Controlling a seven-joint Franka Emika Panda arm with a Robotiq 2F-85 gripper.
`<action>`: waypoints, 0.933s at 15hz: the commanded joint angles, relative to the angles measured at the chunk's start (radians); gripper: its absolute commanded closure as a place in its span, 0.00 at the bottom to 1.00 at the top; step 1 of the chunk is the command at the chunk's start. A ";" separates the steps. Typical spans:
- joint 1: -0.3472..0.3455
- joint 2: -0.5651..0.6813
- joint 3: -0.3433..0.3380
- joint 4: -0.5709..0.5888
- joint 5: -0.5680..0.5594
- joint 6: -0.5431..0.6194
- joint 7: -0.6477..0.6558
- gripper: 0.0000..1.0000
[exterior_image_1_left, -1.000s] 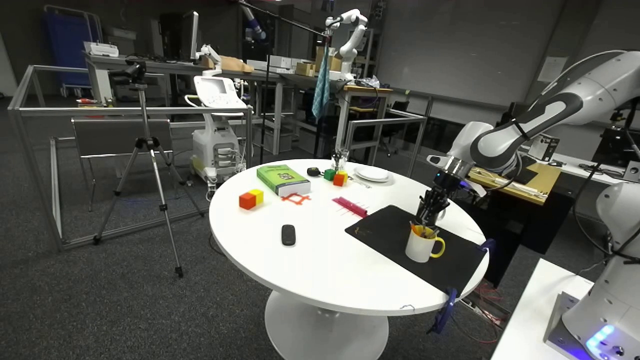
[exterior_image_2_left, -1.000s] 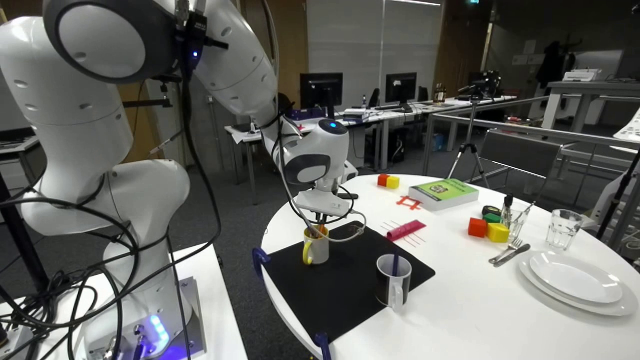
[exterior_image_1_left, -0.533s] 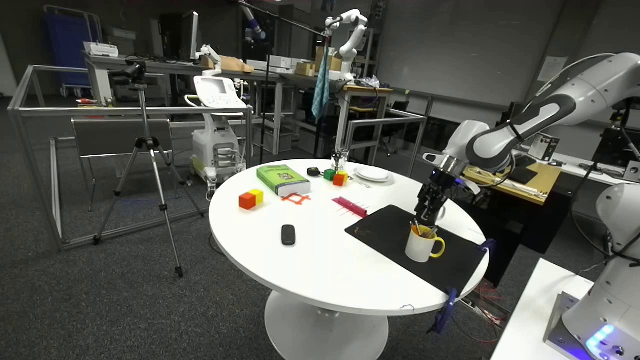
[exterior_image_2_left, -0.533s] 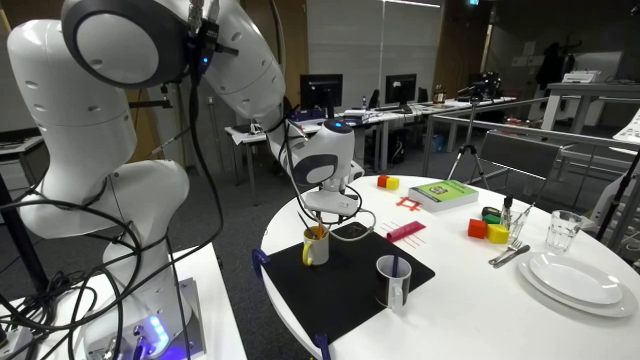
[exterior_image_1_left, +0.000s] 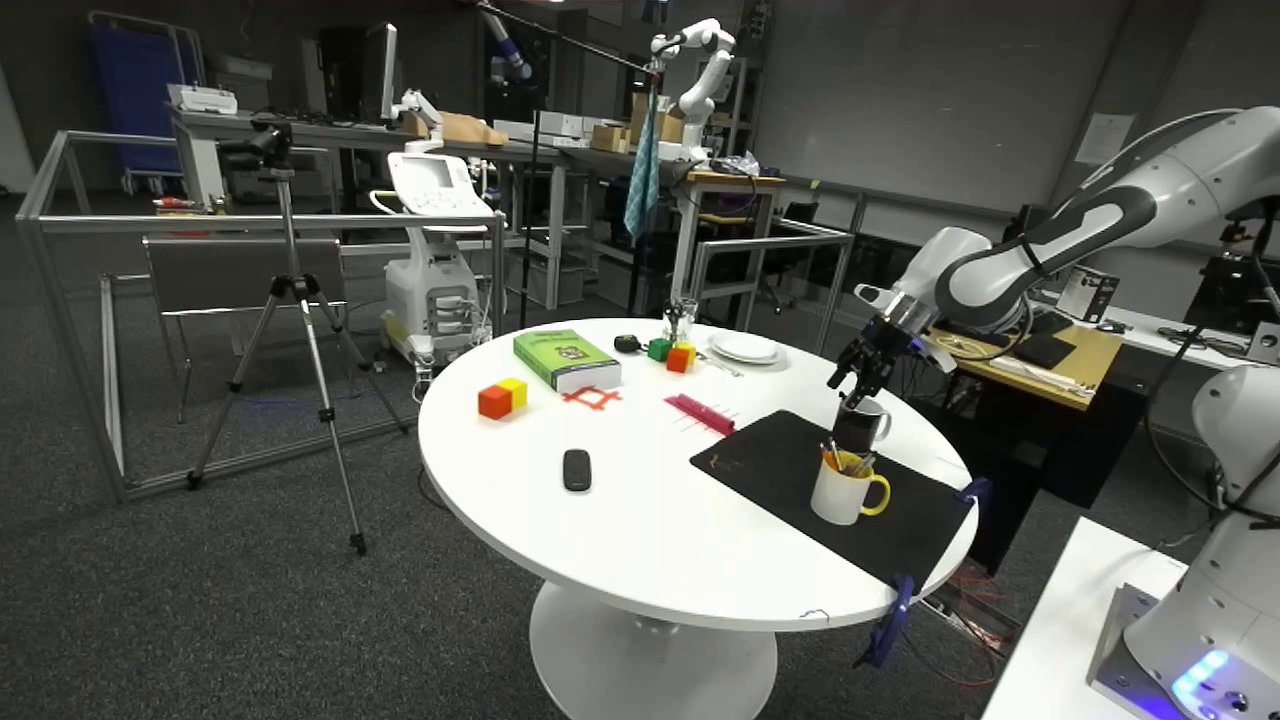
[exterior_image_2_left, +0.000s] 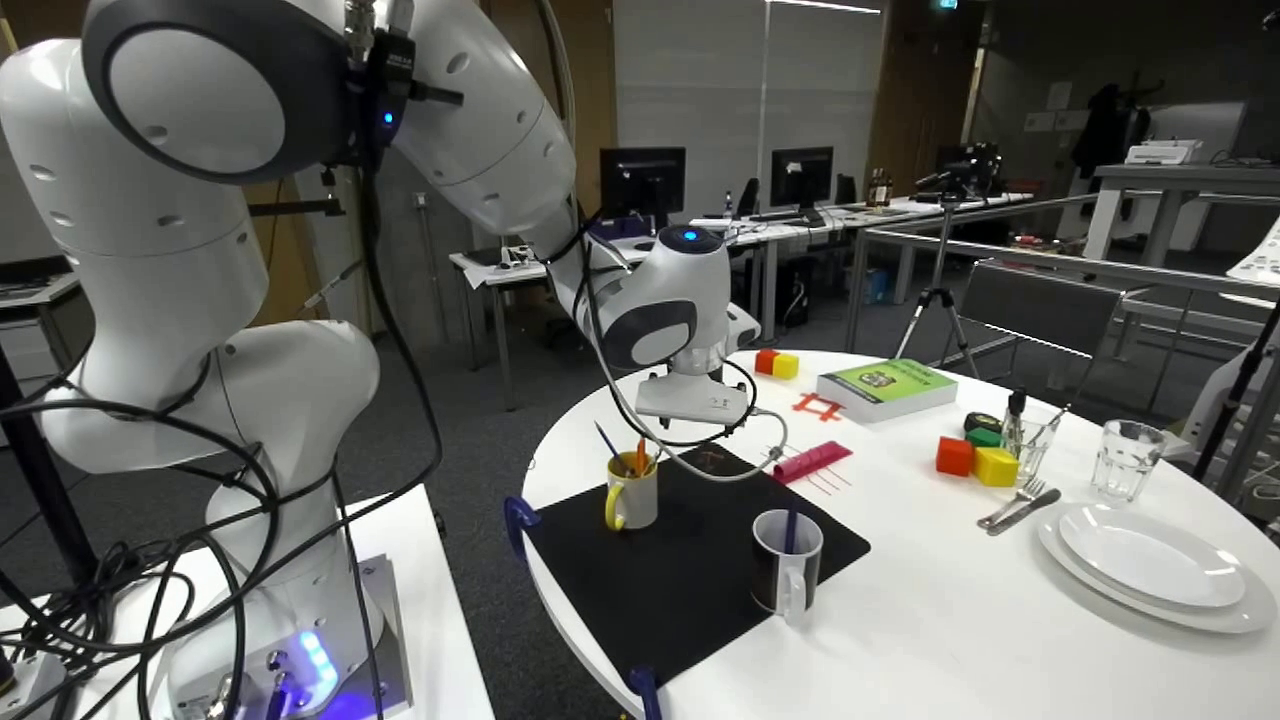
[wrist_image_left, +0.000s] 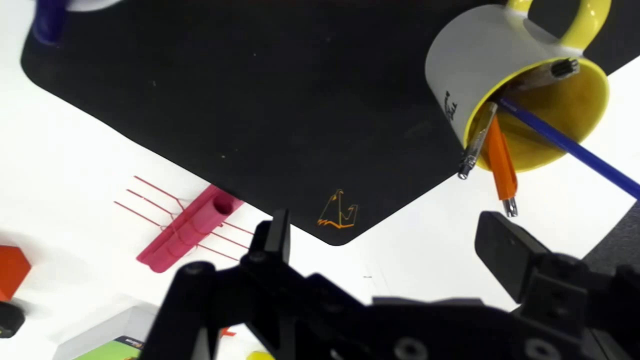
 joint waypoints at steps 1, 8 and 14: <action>-0.015 0.016 -0.033 0.022 -0.063 0.040 0.031 0.00; 0.023 0.019 -0.194 0.097 -0.216 0.039 0.104 0.00; 0.052 -0.037 -0.292 0.159 -0.365 0.044 0.213 0.00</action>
